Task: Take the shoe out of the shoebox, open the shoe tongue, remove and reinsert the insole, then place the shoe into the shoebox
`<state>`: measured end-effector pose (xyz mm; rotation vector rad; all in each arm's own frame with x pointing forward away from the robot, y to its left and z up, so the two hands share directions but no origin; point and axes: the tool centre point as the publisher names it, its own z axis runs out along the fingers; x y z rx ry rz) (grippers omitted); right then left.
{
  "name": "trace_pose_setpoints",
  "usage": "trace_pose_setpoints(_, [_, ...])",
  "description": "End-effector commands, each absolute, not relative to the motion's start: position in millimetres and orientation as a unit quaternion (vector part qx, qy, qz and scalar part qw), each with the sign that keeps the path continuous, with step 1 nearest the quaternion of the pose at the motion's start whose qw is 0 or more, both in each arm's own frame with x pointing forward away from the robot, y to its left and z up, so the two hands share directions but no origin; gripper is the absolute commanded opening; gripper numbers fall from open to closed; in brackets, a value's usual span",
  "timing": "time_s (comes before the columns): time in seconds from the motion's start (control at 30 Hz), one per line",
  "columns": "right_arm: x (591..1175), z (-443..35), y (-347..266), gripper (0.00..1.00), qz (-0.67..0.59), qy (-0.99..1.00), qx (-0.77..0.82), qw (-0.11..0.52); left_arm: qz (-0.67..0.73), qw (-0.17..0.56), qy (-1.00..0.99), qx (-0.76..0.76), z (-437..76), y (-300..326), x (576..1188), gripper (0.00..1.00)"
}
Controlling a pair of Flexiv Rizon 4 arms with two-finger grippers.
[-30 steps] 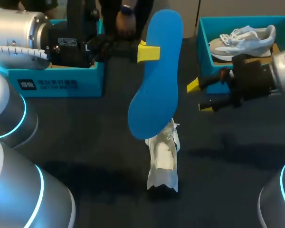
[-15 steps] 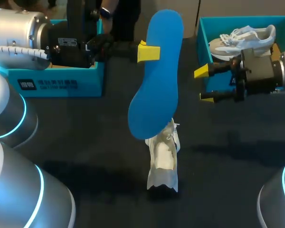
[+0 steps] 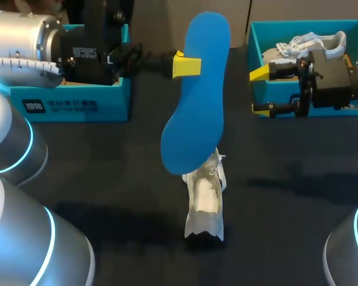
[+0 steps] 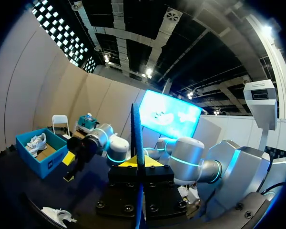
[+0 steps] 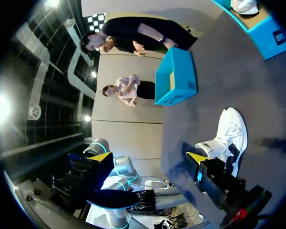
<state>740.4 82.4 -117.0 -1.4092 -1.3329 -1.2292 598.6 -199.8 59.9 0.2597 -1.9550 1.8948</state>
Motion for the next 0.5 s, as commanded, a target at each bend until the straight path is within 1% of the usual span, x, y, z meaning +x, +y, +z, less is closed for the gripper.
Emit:
trace_pose_setpoints(0.03, [747.3,-116.9,85.8,1.0,-0.496,-0.522,-0.55,0.424,0.679,0.202,-0.7,0.093,59.7,-201.1,599.0,0.0])
trace_pose_setpoints(0.07, [747.8,-116.5,86.2,1.0,-0.501,-0.516,-0.541,0.436,0.679,0.202,-0.7,0.093,59.7,-201.1,599.0,0.0])
trace_pose_setpoints(0.43, [747.8,-116.5,86.2,1.0,-0.501,-0.516,-0.541,0.436,0.679,0.202,-0.7,0.093,59.7,-201.1,599.0,0.0])
trace_pose_setpoints(0.5, [747.8,-116.5,86.2,1.0,-0.501,-0.516,-0.541,0.436,0.686,0.193,-0.699,0.054,61.9,-199.8,605.1,0.0])
